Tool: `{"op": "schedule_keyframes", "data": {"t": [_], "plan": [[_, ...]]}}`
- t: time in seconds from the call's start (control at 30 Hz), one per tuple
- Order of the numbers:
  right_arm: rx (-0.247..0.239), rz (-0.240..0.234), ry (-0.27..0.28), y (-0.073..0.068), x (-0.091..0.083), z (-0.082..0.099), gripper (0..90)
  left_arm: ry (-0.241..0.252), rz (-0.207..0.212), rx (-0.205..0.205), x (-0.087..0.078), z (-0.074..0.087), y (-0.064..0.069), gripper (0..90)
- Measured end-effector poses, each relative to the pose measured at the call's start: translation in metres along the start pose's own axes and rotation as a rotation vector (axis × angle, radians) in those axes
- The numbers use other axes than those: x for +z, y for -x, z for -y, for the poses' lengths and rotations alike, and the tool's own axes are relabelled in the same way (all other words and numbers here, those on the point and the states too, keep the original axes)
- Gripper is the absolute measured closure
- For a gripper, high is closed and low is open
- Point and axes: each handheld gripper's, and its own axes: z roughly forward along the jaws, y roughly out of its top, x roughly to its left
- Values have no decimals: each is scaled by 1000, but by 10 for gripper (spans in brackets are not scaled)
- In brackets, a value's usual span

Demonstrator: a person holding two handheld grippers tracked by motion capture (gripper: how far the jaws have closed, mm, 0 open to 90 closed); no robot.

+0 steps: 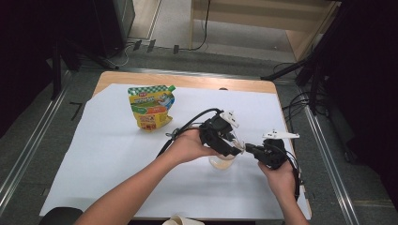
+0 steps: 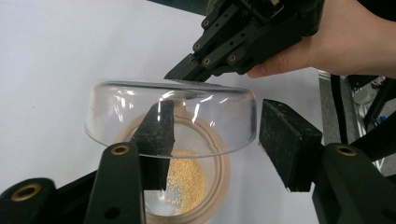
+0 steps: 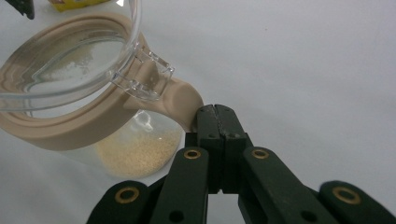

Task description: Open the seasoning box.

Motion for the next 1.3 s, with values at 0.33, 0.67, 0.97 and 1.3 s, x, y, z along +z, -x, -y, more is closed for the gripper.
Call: {"op": "schedule_keyframes", "data": {"t": [0.33,0.67,0.97,1.3], "plan": [[-10,-12,-1,-4,2,-1,900,12,47,-43,-11,8,0,433],[-11,-4,1,-3,1,-1,900,37,70,-76,-5,17,-10,464],[-10,-9,0,-4,1,0,900,20,56,-87,-7,23,-12,487],[-15,-6,5,-4,1,-1,900,52,58,-65,-7,13,-9,484]]}}
